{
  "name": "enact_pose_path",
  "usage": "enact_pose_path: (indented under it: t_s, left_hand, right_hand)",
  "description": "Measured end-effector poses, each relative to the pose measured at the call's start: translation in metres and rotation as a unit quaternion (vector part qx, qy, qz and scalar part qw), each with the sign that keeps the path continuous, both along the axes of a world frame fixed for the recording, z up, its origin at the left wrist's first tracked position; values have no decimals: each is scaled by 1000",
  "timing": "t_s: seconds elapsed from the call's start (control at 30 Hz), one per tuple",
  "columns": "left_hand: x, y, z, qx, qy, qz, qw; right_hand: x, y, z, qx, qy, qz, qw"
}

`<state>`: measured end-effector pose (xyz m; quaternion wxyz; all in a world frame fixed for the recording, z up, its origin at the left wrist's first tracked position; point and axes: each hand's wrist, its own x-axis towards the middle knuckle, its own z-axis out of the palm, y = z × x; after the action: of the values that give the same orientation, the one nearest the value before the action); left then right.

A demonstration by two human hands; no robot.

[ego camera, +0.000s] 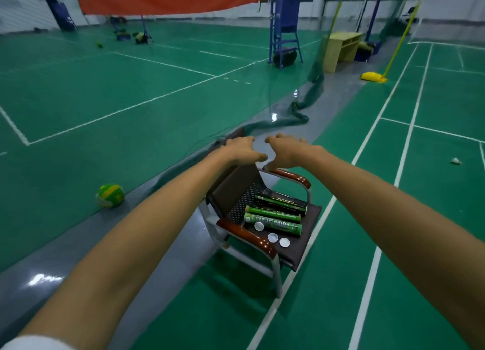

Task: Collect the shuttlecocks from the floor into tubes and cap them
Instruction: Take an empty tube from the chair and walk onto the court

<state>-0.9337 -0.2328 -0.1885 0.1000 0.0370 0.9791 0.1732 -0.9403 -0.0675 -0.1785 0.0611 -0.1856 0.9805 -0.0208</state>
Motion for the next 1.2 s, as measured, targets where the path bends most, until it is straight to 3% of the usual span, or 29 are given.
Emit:
enact_pose_path:
  t_s: [0.3,0.67,1.0,1.2]
  left_hand:
    - [-132,-27,-60,-16,-35,-14,999]
    - [-260,-60,-153,4,-120,-64,991]
    - [-298,-65,-294,-16,-191,-47,980]
    - [-308,-61,-370,-21,-243,-53,968]
  right_hand:
    - [-127,-34,-42,19,-29,40,999]
    - [-231,-100,-148,51,-106,-37,992]
    - [-265,-99,-279,36,-191,-132,972]
    - [-270,-85,-359,54,-228,-135,963]
